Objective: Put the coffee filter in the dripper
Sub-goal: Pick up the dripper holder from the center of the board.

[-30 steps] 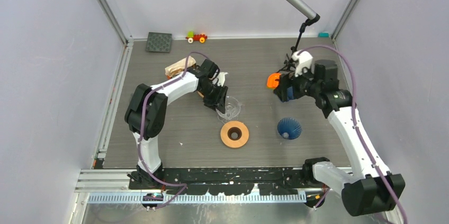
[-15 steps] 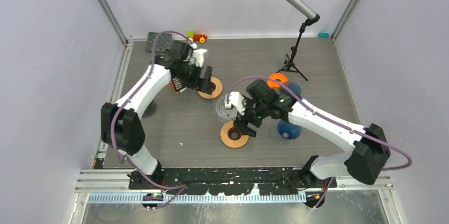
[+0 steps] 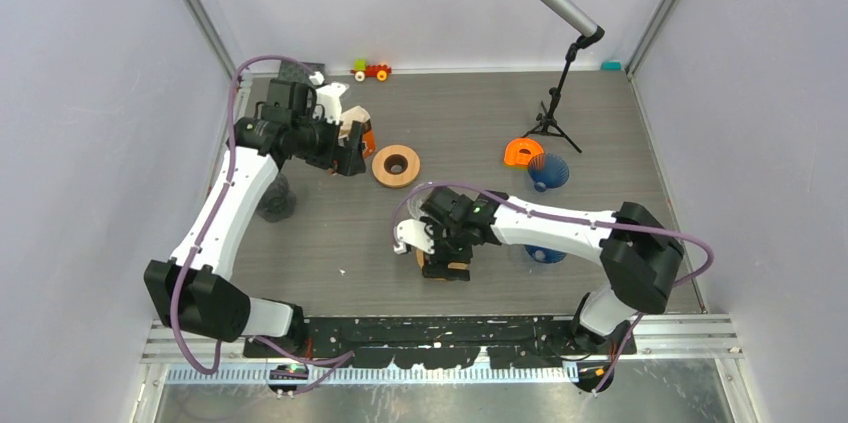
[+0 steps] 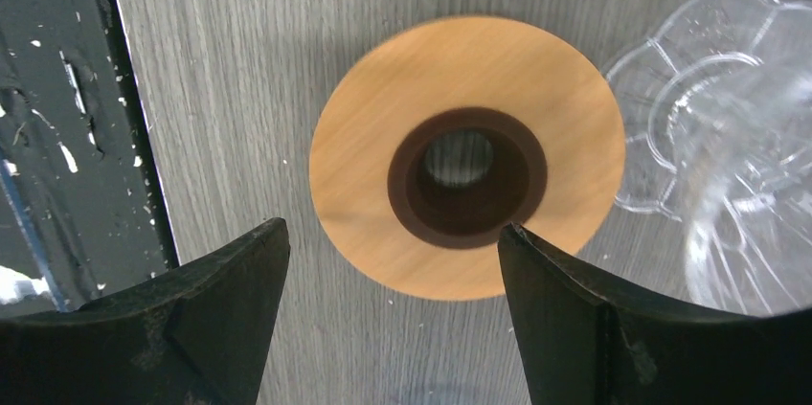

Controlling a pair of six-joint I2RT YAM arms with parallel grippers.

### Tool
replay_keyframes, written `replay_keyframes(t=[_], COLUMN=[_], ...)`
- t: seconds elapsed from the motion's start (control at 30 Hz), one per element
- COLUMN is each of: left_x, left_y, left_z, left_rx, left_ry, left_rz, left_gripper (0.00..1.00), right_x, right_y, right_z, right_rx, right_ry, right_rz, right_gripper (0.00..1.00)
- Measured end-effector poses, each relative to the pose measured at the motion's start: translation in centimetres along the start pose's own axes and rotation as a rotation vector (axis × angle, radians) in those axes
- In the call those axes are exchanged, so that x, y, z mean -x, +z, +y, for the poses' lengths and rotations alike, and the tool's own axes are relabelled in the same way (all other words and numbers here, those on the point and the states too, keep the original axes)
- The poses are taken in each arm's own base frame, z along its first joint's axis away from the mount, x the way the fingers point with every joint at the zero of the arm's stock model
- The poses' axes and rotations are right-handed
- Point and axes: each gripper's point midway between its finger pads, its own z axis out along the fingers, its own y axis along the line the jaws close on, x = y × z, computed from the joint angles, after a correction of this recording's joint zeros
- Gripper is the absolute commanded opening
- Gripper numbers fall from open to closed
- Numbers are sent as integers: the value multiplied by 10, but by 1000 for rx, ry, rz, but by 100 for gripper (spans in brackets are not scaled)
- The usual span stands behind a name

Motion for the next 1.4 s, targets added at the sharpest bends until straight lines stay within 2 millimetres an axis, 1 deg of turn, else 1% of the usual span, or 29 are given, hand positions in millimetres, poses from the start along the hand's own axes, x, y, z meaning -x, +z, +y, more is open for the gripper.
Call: replay_keyframes(t=[0.23,0.33,0.43,0.57,0.77,0.87,0.93,1.03,1.1,1.2,1.27,1.37,1.4], left_x=[-17,-18,-16,-15,-15,-15,-15,-14,-12,-4,5,13,14], left_y=[-2,-5,-8,-9,-10,-10,-10,-10,-11,-16,-22,-25,-26], left_z=[2,1,-1,-2,-1,-1,0,5,9,12,14,17,17], left_rx=[10,10,9,3,3,5,11,40,63,87,104,122,125], left_ry=[-10,-7,-2,-2,-5,-5,-5,-8,-9,-9,-5,-7,-9], left_rz=[19,11,-2,-6,-8,-8,-7,-10,-14,-38,-63,-87,-90], left_gripper=[96,96,96,95,95,95,96,97,99,100,100,100,100], right_x=[0,-3,-7,-14,-12,-9,-9,-2,8,33,51,70,75], right_y=[22,30,36,43,43,38,33,17,0,-35,-59,-85,-91], right_z=[7,8,7,8,8,10,11,11,10,4,-4,-19,-25], right_rx=[3,6,7,15,17,21,28,26,10,-41,-94,-164,-182], right_ry=[-72,-79,-78,-73,-72,-68,-55,-40,-36,-44,-56,-61,-58], right_rz=[50,70,93,122,120,129,142,143,116,37,-22,-70,-79], right_gripper=[84,83,79,66,40,27,23,22,22,21,21,21,21])
